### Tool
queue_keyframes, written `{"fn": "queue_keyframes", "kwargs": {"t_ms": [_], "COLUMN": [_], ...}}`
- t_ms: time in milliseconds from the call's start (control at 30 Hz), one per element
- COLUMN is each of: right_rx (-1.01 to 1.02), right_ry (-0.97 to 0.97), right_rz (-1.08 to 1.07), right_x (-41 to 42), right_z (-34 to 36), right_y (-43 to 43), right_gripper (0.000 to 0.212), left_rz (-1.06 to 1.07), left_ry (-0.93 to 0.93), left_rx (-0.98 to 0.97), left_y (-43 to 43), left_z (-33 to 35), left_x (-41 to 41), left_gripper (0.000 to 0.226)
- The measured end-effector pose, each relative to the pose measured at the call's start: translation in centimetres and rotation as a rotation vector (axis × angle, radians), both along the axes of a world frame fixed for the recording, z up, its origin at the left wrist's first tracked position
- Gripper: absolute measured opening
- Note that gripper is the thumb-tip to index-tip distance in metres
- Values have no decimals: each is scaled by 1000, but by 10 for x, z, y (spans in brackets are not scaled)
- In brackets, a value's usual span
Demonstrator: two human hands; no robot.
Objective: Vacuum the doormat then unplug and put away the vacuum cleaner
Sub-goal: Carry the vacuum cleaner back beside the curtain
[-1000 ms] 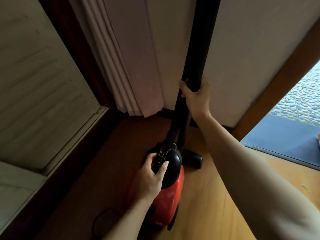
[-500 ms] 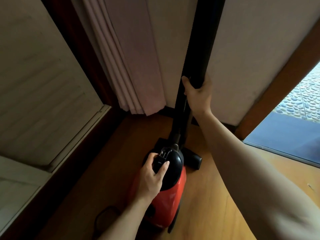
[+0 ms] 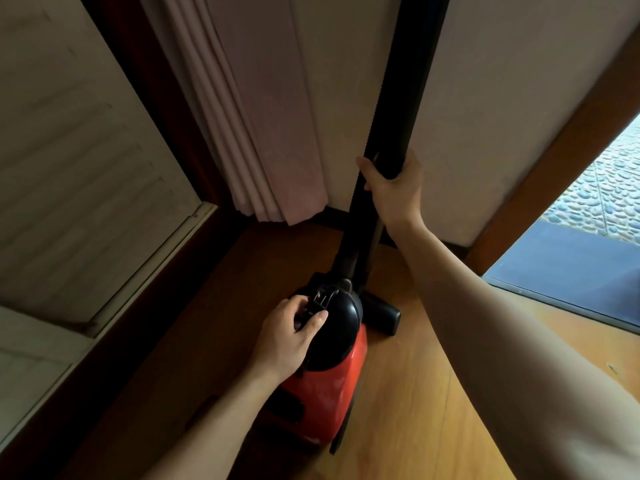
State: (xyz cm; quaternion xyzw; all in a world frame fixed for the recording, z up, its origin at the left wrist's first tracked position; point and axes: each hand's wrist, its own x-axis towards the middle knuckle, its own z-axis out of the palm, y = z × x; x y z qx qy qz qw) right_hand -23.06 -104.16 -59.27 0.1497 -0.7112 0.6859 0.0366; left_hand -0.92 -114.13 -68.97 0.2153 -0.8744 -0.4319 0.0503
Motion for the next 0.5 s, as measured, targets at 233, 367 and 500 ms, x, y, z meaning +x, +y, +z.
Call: {"fn": "queue_keyframes", "kwargs": {"t_ms": [233, 367, 500], "right_rx": [-4, 73, 85], "right_ry": [-85, -101, -84], "right_rz": [-54, -25, -27], "right_x": [2, 2, 3], "right_z": [-7, -17, -21], "right_y": [-4, 2, -1], "right_gripper": [34, 24, 23], "left_rz": [1, 140, 83], "left_ry": [60, -6, -23], "left_rx": [-96, 84, 149], "left_y": [-20, -39, -35], "left_z": [15, 5, -6], "left_x": [11, 37, 35], "left_gripper": [16, 56, 53]}}
